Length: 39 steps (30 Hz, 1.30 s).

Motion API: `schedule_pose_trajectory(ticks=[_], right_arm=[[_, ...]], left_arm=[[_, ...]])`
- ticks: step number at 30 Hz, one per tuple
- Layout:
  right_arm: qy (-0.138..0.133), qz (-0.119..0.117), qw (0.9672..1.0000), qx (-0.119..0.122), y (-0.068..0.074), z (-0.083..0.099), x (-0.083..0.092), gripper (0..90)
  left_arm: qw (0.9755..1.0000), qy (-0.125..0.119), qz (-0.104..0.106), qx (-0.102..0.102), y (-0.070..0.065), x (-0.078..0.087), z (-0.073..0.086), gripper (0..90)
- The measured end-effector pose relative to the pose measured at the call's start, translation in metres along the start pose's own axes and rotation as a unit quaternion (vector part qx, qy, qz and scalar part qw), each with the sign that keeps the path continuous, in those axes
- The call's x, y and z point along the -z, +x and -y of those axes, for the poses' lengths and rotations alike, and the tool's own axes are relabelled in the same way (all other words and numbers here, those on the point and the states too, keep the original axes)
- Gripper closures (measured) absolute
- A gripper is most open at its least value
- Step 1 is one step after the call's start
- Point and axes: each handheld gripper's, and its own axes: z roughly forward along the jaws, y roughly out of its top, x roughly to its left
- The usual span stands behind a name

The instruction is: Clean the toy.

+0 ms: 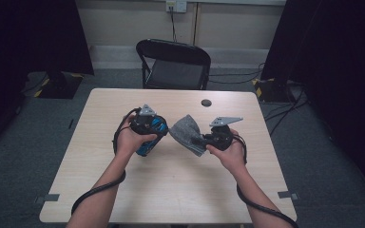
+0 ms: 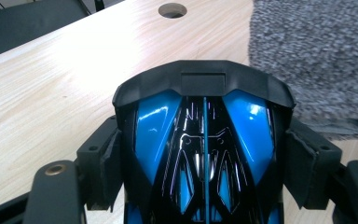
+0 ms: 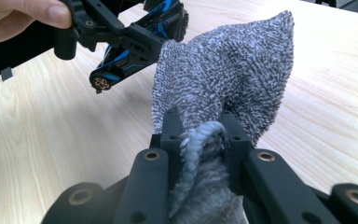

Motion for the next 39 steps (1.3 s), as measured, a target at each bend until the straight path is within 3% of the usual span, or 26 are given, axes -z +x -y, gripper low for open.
schedule_pose_trajectory(ticks=[7,13,23,39], right_arm=[[-0.014,0.008,0.9999,-0.004,-0.003,0.003,0.01,75.5],[-0.023,0.04,0.9986,-0.024,-0.021,-0.001,0.018,75.5],[-0.029,0.074,0.9959,-0.043,-0.033,-0.014,0.018,75.5],[-0.032,0.069,0.9963,-0.039,-0.026,-0.037,0.002,75.5]], left_arm=[[1.0,0.0,0.001,-0.003,0.0,0.002,-0.001,25.7],[0.9998,-0.009,0.014,-0.012,-0.009,0.007,-0.003,25.7],[0.999,-0.011,0.028,-0.032,-0.022,0.007,-0.007,25.7],[0.9973,-0.017,0.055,-0.045,-0.041,0.003,-0.014,25.7]])
